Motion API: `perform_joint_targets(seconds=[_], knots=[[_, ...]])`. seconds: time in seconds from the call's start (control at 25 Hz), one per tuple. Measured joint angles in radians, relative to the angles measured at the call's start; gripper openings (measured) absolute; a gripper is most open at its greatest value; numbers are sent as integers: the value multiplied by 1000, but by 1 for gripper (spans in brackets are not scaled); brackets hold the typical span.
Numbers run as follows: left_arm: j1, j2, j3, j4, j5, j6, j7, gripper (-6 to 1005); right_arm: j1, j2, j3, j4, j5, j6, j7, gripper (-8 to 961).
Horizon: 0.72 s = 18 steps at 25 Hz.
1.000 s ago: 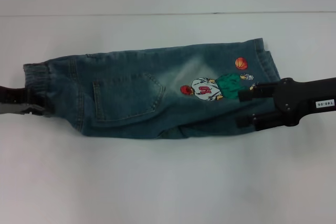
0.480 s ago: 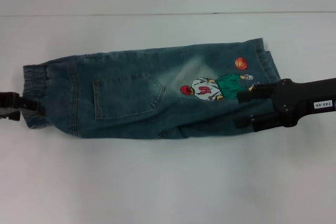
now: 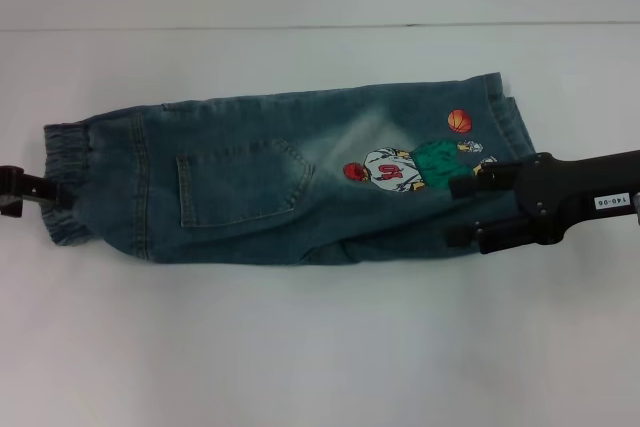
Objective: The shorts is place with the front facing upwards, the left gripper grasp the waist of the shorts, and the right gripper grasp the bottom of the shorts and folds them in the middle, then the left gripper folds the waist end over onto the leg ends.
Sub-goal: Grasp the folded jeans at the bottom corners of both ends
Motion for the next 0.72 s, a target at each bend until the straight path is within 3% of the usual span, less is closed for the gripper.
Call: perform_joint_targets(seconds=[0.72], knots=[[-18,-11,10,-91,-11,-33,8,785,9,9,-16,-1,0,19,0,885]])
